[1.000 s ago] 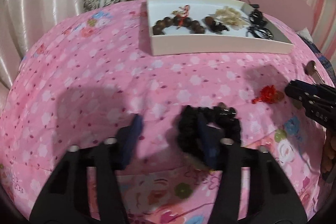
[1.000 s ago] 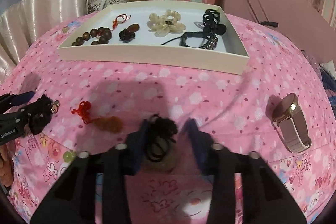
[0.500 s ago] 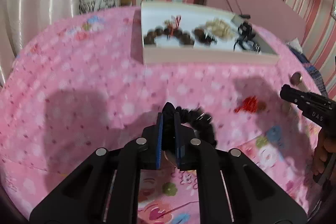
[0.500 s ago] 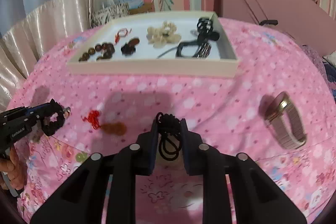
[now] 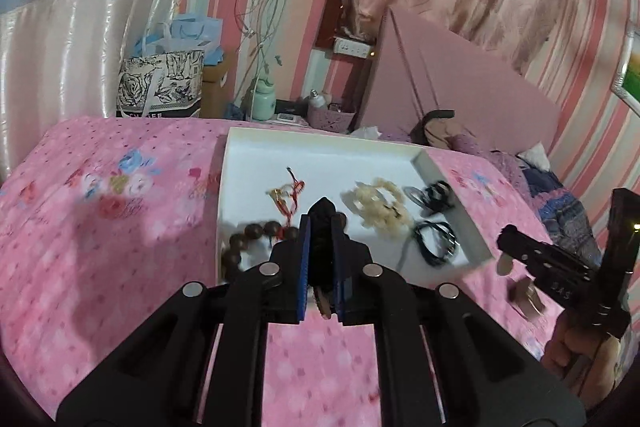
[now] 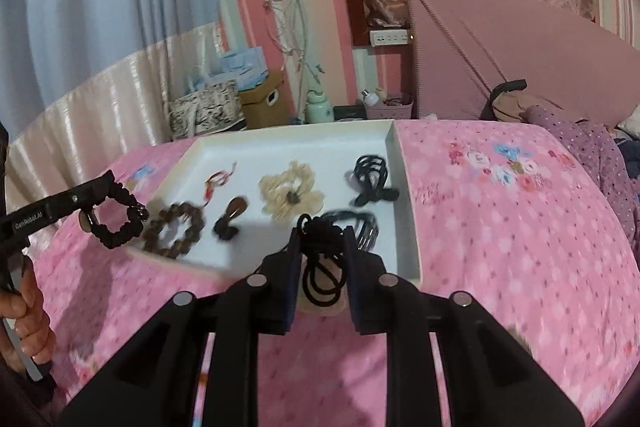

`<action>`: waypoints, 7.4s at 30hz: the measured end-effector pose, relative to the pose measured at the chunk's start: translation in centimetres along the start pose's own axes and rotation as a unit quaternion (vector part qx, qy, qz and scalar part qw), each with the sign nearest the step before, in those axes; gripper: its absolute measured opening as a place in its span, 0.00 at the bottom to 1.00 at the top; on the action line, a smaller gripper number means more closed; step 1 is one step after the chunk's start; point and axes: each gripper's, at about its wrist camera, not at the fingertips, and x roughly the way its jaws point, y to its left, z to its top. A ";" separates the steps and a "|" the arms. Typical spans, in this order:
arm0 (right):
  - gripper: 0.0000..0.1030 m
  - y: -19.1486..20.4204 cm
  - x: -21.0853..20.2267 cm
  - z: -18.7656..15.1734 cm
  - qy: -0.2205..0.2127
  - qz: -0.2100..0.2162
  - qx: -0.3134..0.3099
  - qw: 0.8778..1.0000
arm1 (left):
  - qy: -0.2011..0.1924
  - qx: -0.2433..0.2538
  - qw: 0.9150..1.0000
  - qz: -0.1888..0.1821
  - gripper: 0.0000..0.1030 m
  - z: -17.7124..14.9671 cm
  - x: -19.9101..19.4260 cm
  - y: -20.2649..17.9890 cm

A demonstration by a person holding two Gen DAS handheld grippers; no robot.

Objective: Organize jewelry
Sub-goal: 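Carry the black scrunchie and black cord bracelet into the white tray and release both, then withdraw both open tools from the tray toward the last jewelry pieces, then grasp the red charm with the left tool while the right tool grasps the white-band watch, then carry the red charm and the watch into the white tray and release both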

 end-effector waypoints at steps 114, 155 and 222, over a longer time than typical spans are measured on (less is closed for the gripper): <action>0.90 -13.1 -4.8 -10.7 0.078 -0.076 0.028 0.994 | 0.114 0.087 0.986 0.081 0.12 -13.7 2.2 -9.1; 0.18 -6.7 -4.2 -9.1 0.078 -0.082 -0.060 0.992 | 0.098 0.066 0.990 0.072 0.06 -13.2 -0.4 -7.2; 0.20 3.0 16.8 8.3 0.092 -0.014 -0.095 0.991 | 0.061 0.040 0.989 0.128 0.06 6.8 15.4 2.9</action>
